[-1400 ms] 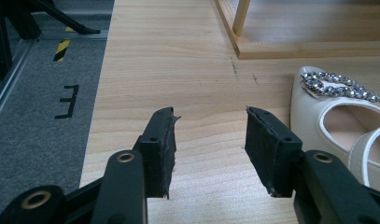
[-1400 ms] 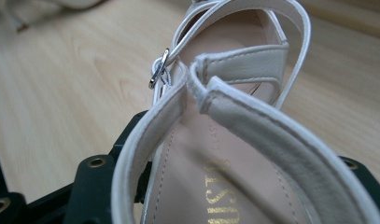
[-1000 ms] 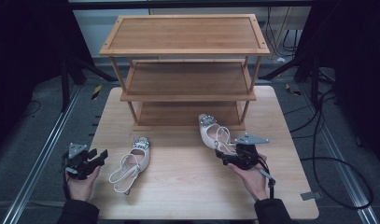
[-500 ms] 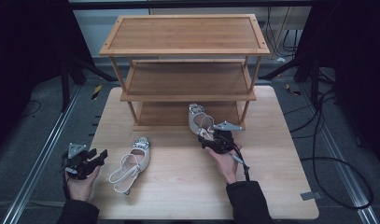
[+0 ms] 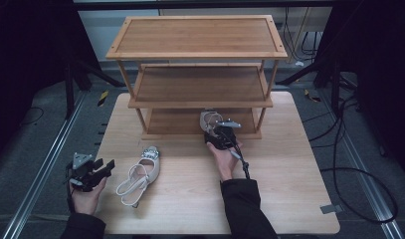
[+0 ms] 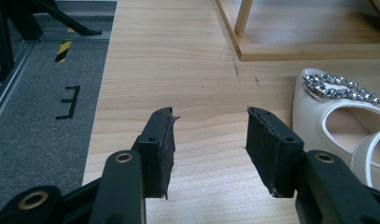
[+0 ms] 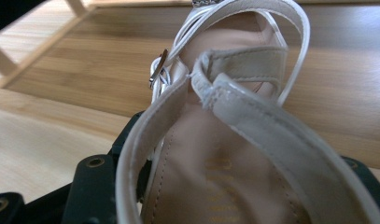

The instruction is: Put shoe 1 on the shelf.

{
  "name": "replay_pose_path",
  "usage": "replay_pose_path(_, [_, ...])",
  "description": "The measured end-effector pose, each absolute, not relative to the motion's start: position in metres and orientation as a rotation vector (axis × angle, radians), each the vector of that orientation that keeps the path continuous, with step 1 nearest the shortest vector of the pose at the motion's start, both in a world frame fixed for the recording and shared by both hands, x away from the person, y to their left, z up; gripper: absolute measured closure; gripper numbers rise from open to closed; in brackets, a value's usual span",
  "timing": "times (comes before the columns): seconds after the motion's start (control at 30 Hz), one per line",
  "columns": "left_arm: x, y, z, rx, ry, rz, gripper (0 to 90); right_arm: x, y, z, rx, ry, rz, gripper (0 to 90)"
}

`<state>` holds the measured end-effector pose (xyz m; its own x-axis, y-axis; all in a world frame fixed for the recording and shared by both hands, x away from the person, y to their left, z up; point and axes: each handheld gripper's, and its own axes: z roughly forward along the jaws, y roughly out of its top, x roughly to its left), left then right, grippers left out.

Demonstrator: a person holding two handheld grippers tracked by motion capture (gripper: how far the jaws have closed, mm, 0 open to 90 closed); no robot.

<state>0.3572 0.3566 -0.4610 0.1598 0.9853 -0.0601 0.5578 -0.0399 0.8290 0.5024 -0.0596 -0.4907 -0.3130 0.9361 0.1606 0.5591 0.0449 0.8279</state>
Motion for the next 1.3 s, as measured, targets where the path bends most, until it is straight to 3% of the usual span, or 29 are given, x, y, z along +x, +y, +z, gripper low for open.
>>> replay_pose_path(0.23, [0.357, 0.357, -0.461, 1.696, 1.491, 0.729, 51.0, 0.505, -0.055, -0.491, 1.448, 1.94, 1.124, 35.4])
replay_pose_path(0.3, [0.357, 0.357, -0.461, 1.694, 1.493, 0.728, 51.0, 0.504, -0.055, -0.493, 1.436, 1.947, 1.148, 27.6])
replay_pose_path(0.53, [0.357, 0.357, -0.461, 1.698, 1.495, 0.73, 51.0, 0.496, -0.061, -0.487, 1.371, 1.958, 1.151, 19.3])
replay_pose_path(0.77, [0.356, 0.357, -0.461, 1.702, 1.499, 0.733, 51.0, 0.473, -0.071, -0.462, 1.286, 1.948, 1.208, 18.9])
replay_pose_path(1.13, [0.356, 0.357, -0.463, 1.71, 1.503, 0.739, 50.9, 0.43, -0.092, -0.481, 1.277, 2.0, 1.273, 32.2])
replay_pose_path(1.3, [0.356, 0.357, -0.462, 1.705, 1.501, 0.737, 51.2, 0.434, -0.09, -0.498, 1.304, 2.049, 1.226, 44.4])
